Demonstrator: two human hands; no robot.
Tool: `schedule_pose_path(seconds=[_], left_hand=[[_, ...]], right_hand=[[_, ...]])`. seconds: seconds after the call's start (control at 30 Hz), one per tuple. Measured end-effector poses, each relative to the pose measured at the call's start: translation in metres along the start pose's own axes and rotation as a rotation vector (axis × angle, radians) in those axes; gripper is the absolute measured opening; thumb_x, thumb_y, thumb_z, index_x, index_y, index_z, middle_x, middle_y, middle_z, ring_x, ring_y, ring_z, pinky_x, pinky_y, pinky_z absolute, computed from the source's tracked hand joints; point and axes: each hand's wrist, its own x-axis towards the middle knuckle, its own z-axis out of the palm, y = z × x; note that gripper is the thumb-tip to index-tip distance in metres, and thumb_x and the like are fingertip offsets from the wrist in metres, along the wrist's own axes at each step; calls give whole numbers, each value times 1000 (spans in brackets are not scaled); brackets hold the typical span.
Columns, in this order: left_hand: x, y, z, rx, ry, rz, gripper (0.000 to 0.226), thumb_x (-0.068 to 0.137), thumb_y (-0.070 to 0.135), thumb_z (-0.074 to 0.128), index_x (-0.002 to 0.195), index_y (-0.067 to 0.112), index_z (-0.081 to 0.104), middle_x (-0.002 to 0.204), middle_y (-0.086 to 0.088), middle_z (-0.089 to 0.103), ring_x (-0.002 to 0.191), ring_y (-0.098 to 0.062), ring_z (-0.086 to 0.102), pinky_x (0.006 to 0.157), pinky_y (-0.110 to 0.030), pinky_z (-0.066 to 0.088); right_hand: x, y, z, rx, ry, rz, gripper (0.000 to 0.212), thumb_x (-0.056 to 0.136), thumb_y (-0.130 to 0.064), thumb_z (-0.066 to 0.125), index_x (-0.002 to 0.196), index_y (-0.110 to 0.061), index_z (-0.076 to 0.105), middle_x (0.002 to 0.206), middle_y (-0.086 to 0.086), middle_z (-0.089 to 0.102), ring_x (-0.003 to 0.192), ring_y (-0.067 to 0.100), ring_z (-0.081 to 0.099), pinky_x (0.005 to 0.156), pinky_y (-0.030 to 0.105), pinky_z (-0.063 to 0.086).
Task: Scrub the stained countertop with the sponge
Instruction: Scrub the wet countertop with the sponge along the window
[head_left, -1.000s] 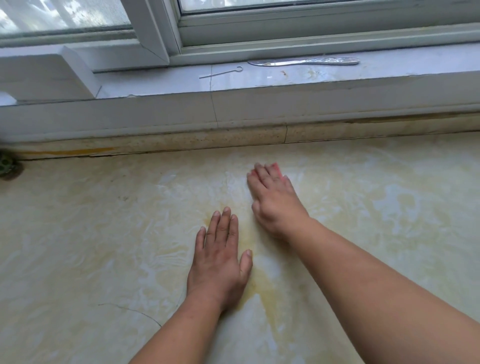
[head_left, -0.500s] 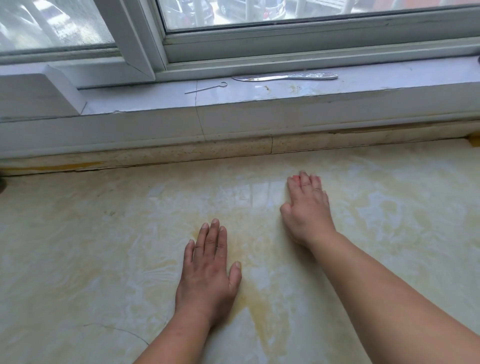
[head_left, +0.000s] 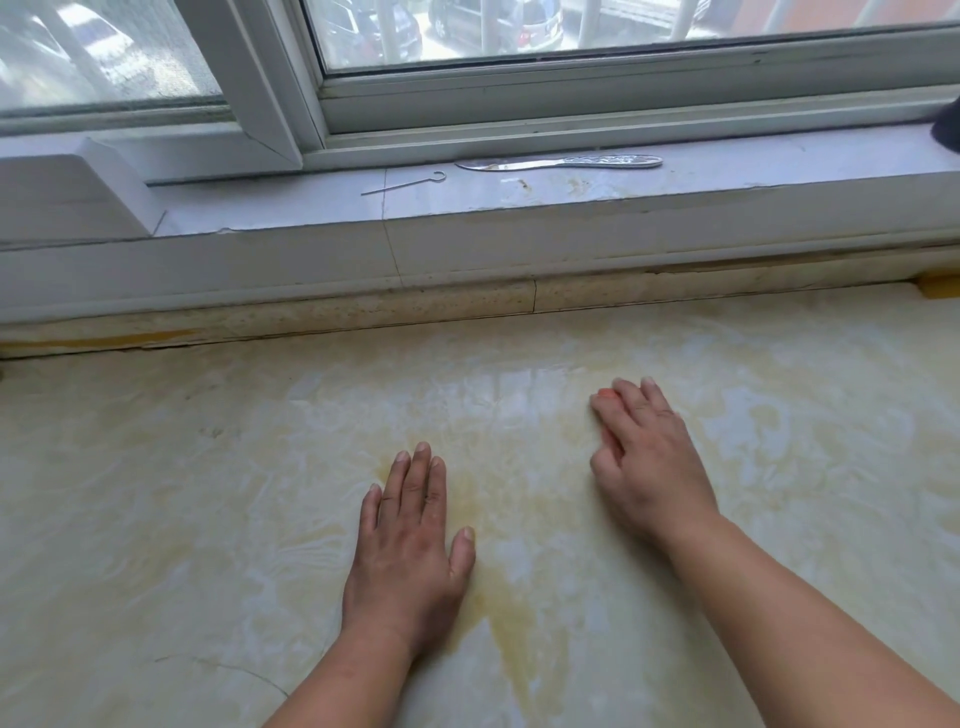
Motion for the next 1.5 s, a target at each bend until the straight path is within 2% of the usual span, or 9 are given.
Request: schedule_pose_path(seconds=[0.13, 0.27, 0.43, 0.73, 0.87, 1.03, 1.13, 1.27, 1.5], left_hand=[[1, -2, 6, 4, 10, -1, 81, 94, 58, 4, 163, 20, -18, 169, 4, -34, 154, -11, -34, 126, -43, -14], [3, -4, 8, 13, 22, 1, 81, 97, 57, 16, 166, 18, -2, 174, 2, -17, 159, -14, -19, 127, -44, -7], [2, -2, 3, 6, 33, 1, 82, 93, 59, 6, 164, 21, -13, 171, 5, -29, 155, -10, -30, 126, -41, -14], [1, 0, -2, 25, -44, -16, 83, 89, 59, -6, 160, 21, -26, 164, 5, -42, 150, -10, -40, 126, -41, -18], [1, 2, -5, 42, -76, -20, 84, 86, 59, -10, 159, 20, -29, 162, 4, -45, 149, -12, -42, 127, -42, -18], [3, 3, -8, 44, -111, -19, 87, 85, 61, -12, 160, 20, -28, 165, 3, -42, 152, -14, -38, 127, -43, -17], [6, 0, -12, 7, -143, -4, 76, 102, 57, 8, 162, 20, -24, 167, 4, -38, 153, -14, -36, 127, -42, -17], [5, -15, -23, -100, -154, 40, 70, 111, 42, 26, 166, 20, -11, 172, 5, -26, 157, -11, -26, 128, -37, -12], [-12, -63, -29, -33, -65, -73, 70, 110, 43, 22, 166, 16, -10, 172, 2, -26, 157, -16, -27, 129, -40, -10]], right_hand=[[0, -19, 9, 20, -20, 39, 73, 85, -36, 32, 156, -25, 28, 169, 0, 10, 156, 22, -5, 126, 46, 6], [-18, -60, 25, -8, -159, -176, 68, 98, -33, 34, 161, -26, 10, 169, -4, -9, 153, 18, -20, 125, 39, -7], [-30, -52, 25, 11, -155, -262, 65, 96, -31, 36, 159, -32, 20, 169, -10, 0, 154, 11, -15, 125, 37, -3], [-78, 35, -1, 28, -31, 14, 72, 86, -39, 25, 158, -33, 28, 168, -14, 8, 153, 4, -11, 126, 42, 9], [-93, 2, 18, 32, -27, 40, 77, 83, -39, 22, 159, -28, 24, 169, -8, 3, 154, 13, -13, 126, 40, 3], [-101, -65, 45, 50, -169, -200, 74, 87, -39, 25, 161, -32, 14, 168, -13, -11, 151, 10, -25, 124, 35, -8], [-104, -50, 37, 44, -181, -255, 74, 84, -42, 27, 158, -35, 25, 168, -15, 0, 153, 7, -14, 126, 36, 2], [-135, -5, 26, 50, -82, -140, 72, 81, -37, 33, 152, -28, 43, 166, -9, 19, 156, 15, 7, 121, 51, 25], [-224, -20, 50, 8, -99, -418, 78, 72, -27, 52, 149, -21, 48, 165, 1, 28, 152, 29, 24, 117, 39, 23]])
